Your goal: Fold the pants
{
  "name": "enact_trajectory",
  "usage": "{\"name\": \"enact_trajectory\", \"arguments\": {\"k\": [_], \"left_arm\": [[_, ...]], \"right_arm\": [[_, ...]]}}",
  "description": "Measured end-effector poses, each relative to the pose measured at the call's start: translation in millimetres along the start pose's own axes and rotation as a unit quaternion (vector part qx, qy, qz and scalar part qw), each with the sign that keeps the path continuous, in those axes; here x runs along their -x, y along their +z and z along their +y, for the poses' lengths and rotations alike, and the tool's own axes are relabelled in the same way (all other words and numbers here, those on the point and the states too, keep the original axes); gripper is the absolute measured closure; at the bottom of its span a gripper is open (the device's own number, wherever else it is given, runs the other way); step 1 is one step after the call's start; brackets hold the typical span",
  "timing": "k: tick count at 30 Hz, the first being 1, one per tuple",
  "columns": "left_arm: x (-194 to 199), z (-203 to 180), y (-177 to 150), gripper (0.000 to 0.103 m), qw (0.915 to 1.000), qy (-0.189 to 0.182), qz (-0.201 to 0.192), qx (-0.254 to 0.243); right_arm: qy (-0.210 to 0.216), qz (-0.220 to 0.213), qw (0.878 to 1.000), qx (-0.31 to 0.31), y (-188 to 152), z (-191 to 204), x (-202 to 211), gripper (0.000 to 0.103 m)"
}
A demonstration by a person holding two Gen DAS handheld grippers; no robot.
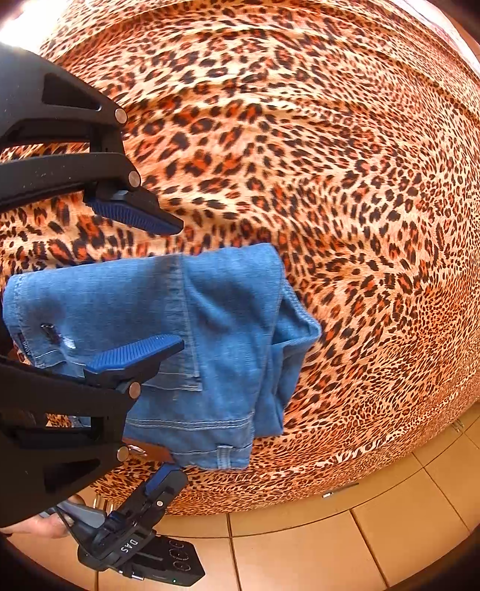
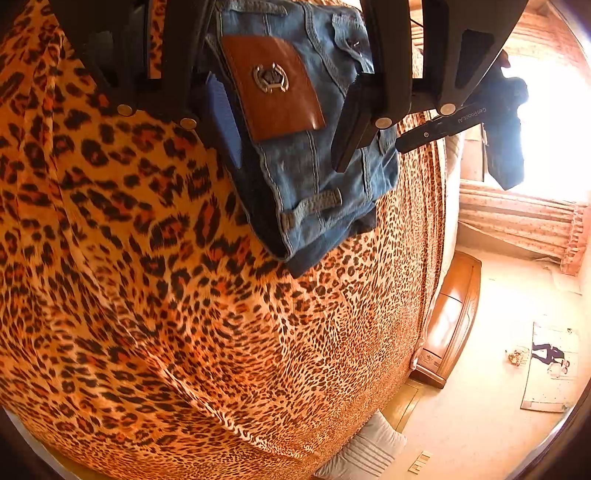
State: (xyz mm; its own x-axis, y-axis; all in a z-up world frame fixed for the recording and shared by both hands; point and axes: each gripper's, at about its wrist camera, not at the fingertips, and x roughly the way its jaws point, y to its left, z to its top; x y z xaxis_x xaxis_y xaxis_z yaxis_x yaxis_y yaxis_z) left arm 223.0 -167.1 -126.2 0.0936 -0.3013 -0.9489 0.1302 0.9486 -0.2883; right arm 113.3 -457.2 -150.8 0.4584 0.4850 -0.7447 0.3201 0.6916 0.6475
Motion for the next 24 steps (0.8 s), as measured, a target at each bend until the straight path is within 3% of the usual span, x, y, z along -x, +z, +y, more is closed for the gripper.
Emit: {"name": "enact_trajectory", "arguments": {"k": [5,10,20,24], "left_arm": [[-21.3,-0.1,-32.7,0.046,0.9993,-0.009,0.032,0.017],[-21.7,-4.3,-29.7,0.046,0.9995,-0.009,0.026,0.017],[-18.0,1.0,-22.7,0.046,0.9997,-0.003,0.02,0.013],[-27.3,23.8,-21.6,0.043,0.9948,-0.057,0.06,0.06]], "right_arm": [[-0.009,0.028,1.0,-0.002,-27.9,-16.4,-3.5,0.05],[-0.009,0.034,0.999,-0.004,-34.2,-17.2,-5.9,0.048],[-0.011,0.03,0.999,-0.011,-13.8,-3.5,-17.7,0.045],[-0.009,0.036,0.999,-0.016,-15.7,-7.9,-22.2,0.043]]}}
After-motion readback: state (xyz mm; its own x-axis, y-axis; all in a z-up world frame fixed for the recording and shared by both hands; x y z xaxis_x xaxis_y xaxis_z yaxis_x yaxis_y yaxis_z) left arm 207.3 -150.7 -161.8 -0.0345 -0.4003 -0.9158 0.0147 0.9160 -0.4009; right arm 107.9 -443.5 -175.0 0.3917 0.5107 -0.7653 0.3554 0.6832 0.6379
